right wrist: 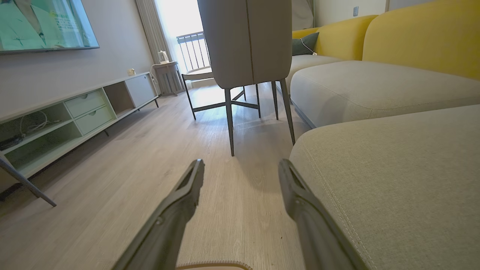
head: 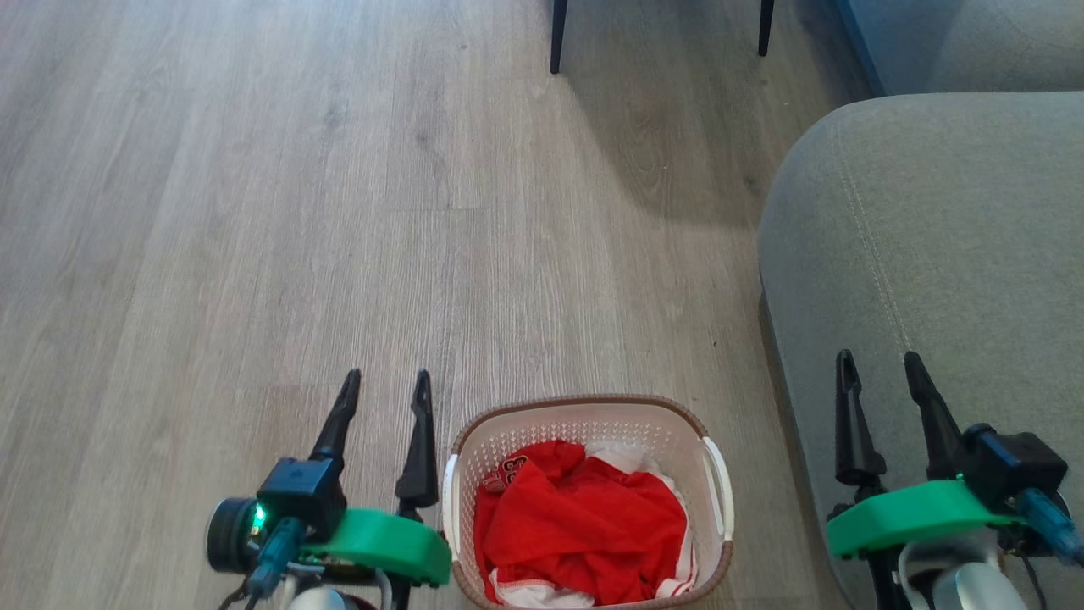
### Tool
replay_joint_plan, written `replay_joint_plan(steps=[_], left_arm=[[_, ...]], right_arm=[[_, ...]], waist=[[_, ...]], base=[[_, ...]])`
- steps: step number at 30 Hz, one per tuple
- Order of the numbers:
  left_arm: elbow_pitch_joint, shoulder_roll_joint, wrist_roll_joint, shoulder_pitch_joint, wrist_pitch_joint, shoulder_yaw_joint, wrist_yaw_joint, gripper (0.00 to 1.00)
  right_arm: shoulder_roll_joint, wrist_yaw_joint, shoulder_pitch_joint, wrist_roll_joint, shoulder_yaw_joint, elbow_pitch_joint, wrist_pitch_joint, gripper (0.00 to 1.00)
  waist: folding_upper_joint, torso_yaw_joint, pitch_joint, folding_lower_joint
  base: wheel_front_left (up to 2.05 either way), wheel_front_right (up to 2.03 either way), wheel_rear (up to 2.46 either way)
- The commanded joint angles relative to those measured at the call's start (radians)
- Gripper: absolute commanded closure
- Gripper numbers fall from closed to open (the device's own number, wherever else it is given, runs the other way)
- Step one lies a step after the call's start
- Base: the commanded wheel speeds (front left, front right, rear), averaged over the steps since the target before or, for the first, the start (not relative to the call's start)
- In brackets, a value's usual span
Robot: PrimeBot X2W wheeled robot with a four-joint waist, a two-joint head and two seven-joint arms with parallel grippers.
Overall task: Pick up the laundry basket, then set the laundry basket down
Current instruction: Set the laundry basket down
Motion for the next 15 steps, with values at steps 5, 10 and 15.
replay_joint_plan(steps=[5,10,15], left_arm=[[-0.02,-0.007,-0.012,-0.038,-0.005,0.023,-0.018,0.0],[-0.03,-0.008,-0.01,-0.038,-0.005,0.03,-0.025,0.0],[-0.031,-0.008,-0.012,-0.037,-0.005,0.035,-0.027,0.0]], right_arm=[[-0.005,0.007,-0.016,0.0,0.026,-0.032,-0.012,0.0],[-0.005,0.007,-0.018,0.002,0.027,-0.034,-0.012,0.0],[-0.005,0.007,-0.019,0.004,0.027,-0.035,-0.012,0.0]], waist=[[0.0,0.002,-0.002,0.0001],[0.0,0.004,-0.002,0.0001],[0.0,0.006,-0.003,0.0001]], base=[[0.0,0.0,0.0],[0.0,0.0,0.0],[0.0,0.0,0.0]])
